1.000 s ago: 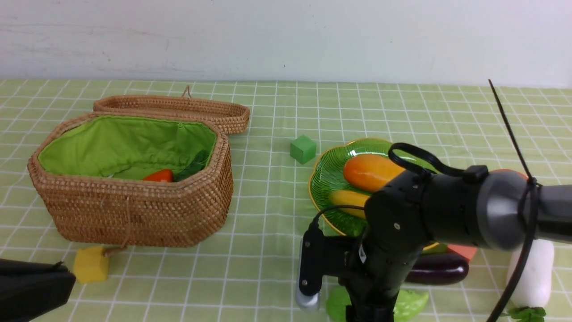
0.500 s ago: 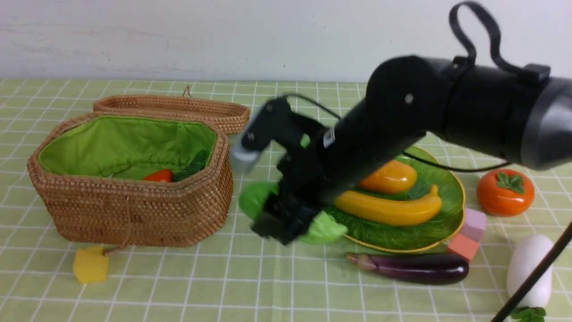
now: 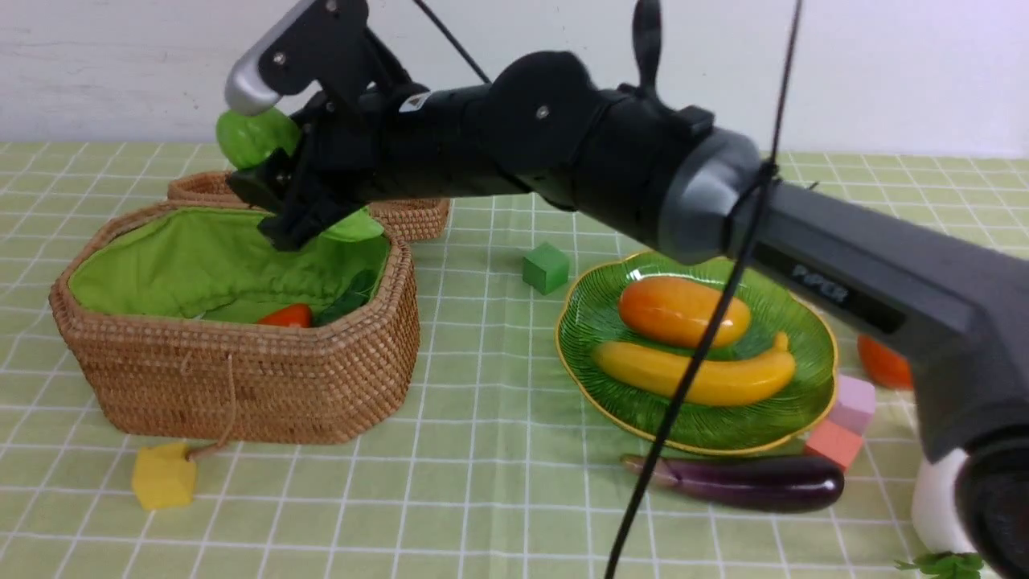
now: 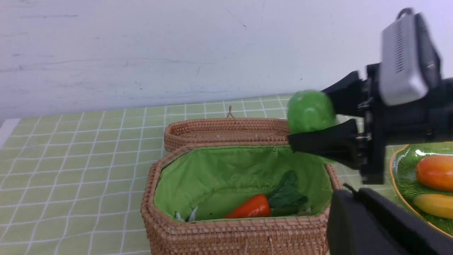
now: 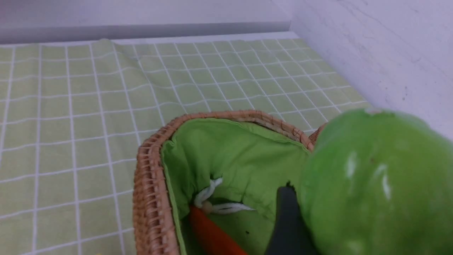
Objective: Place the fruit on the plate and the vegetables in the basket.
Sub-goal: Take a chayote with your right arm and place it on the basket on the left, then take a daikon with your right arm and place it on the basket on the left.
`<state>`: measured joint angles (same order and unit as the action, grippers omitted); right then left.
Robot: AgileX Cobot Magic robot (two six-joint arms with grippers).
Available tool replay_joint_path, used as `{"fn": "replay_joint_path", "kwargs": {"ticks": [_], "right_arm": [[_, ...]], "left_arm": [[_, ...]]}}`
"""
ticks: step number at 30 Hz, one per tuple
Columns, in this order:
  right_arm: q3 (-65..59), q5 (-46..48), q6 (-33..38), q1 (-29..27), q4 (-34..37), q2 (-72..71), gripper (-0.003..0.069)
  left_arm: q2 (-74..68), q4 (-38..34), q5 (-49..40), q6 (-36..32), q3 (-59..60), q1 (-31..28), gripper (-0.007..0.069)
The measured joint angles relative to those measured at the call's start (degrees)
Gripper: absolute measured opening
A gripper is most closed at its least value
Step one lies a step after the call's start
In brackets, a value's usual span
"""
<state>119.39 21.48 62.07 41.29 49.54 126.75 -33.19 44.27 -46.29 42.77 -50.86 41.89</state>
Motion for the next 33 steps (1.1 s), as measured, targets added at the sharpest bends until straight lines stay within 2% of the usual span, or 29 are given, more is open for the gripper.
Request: {"fn": "replay_joint_path", "kwargs": {"ticks": [3, 4, 5, 6, 7, 9, 12, 16, 19, 20, 21, 23, 24, 25, 28, 29, 30, 33], "right_arm": [[2.0, -0.2, 0.0, 0.0, 0.1, 2.2, 0.0459], [2.4, -0.3, 0.0, 0.0, 0.2, 2.9, 0.0528], [2.5, -0.3, 0.0, 0.0, 0.3, 2.9, 0.0539], [2.7, -0.2, -0.4, 0.1, 0.5, 2.9, 0.0627], [2.9, 0.0, -0.5, 0.1, 0.5, 2.9, 0.0649], [3.0, 1.0, -0.7, 0.1, 0.5, 2.4, 0.0669], [3.0, 5.8, -3.0, 0.0, -0.6, 0.6, 0.0653], [3.0, 18.8, -16.1, -0.9, -7.5, -5.5, 0.0536], [3.2, 31.2, -31.8, -2.5, -16.4, -10.7, 0.0360], [3.3, 35.6, -36.9, -3.2, -20.2, -12.3, 0.0288], [3.4, 41.8, -42.7, -4.2, -25.6, -14.2, 0.0184], [3.3, 47.5, -48.0, -4.9, -32.1, -16.0, 0.0072], [3.3, 47.9, -48.5, -4.9, -32.8, -16.0, 0.0061], [2.7, 49.5, -51.7, -5.2, -36.8, -17.4, 0.0001], [-1.3, 50.2, -57.3, -5.3, -44.2, -21.9, -0.0017], [-2.1, 50.2, -57.6, -5.3, -44.6, -22.3, -0.0017], [-4.9, 50.2, -59.8, -5.3, -47.6, -25.2, -0.0017], [-12.2, 50.2, -63.4, -6.2, -52.0, -30.7, -0.0017]], "left_arm": [[0.0, -1.0, 0.1, 0.0, 0.0, 0.0, -0.0013], [0.0, -2.5, 0.1, -0.6, 0.0, 0.0, -0.0013], [0.0, -2.7, 0.1, -0.7, 0.0, 0.0, -0.0013], [0.0, -4.5, 0.0, -2.2, 0.0, 0.0, -0.0013], [0.0, -5.8, 0.0, -3.2, 0.0, 0.0, -0.0013], [0.0, -7.8, -0.1, -5.2, 0.0, 0.0, -0.0013], [0.0, -10.4, -0.3, -7.8, 0.0, 0.0, -0.0013], [0.0, -15.2, -0.4, -12.8, 0.0, 0.0, -0.0013], [0.0, -20.6, -0.6, -18.9, 0.0, 0.0, -0.0013], [0.0, -22.9, -0.6, -21.6, 0.0, 0.0, -0.0013], [0.0, -26.4, -0.7, -25.2, 0.0, 0.0, -0.0013], [0.0, -30.3, -0.8, -31.1, 0.0, 0.0, -0.0013], [0.0, -31.2, -0.8, -31.8, 0.0, 0.0, -0.0013], [0.0, -34.3, -0.8, -37.3, 0.0, 0.0, -0.0013], [0.0, -41.3, -0.9, -46.9, 0.0, 0.0, -0.0011], [0.0, -41.7, -0.9, -46.9, 0.0, 0.0, -0.0011], [0.0, -44.3, -0.9, -50.4, 0.0, 0.0, -0.0010], [0.0, -47.6, -0.9, -54.0, 0.0, 0.0, -0.0010]]}}
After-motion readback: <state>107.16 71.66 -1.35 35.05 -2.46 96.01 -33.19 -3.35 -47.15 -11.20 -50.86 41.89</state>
